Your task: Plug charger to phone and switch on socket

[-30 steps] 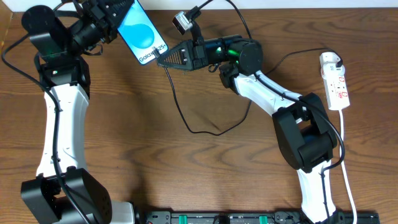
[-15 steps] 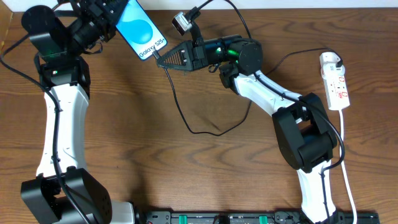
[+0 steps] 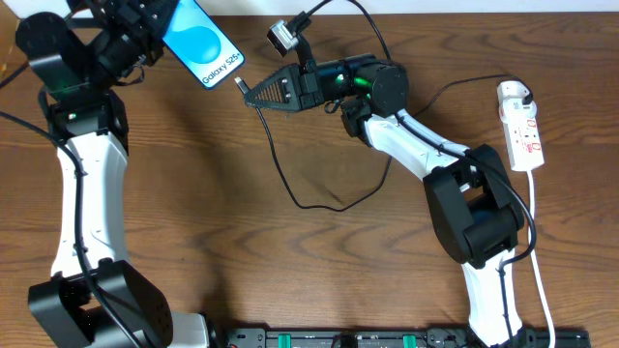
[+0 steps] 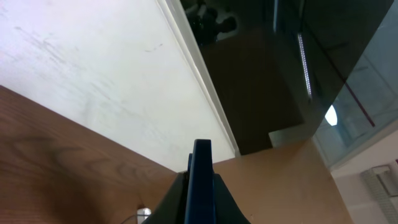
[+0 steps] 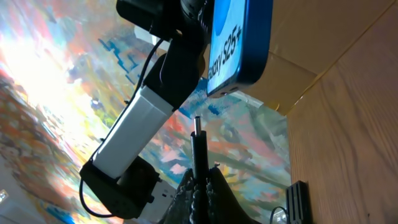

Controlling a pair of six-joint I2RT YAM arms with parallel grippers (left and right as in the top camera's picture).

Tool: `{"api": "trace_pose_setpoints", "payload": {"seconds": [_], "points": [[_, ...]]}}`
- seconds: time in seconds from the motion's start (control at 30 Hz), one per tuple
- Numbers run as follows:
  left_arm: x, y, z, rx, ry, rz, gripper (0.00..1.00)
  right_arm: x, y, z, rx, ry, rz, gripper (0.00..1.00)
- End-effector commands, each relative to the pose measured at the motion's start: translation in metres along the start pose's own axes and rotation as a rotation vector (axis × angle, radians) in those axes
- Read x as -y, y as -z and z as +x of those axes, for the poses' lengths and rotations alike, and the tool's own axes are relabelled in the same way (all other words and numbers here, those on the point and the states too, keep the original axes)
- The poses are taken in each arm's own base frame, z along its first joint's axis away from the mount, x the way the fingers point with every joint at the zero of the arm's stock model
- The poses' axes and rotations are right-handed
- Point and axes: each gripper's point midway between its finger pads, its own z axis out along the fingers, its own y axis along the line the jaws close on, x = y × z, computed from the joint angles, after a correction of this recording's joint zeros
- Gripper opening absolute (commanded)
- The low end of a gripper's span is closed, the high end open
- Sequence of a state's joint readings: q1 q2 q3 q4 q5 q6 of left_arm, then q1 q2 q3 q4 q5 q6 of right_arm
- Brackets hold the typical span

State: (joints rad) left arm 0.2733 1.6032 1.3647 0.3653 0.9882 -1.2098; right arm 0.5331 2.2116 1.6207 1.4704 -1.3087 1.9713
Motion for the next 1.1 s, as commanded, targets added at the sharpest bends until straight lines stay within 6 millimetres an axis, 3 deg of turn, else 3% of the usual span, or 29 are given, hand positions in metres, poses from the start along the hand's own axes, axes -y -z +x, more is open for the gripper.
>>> {"api": "trace_pose_setpoints", "payload": {"seconds": [0.0,0.33,1.07], "points": [[0.009,0.0,0.002,-0.015,0.004,0.019,0.08,-0.014,0.002,-0.006,0.01,0.059,-0.008,0.01],[0.013,-0.009,0.016,-0.054,0.02,0.032,0.07,-0.014,0.002,-0.006,0.01,0.062,-0.008,0.01],[0.016,-0.009,0.025,-0.105,0.009,0.046,0.07,-0.014,0.002,-0.007,0.013,0.062,-0.009,0.01]]}}
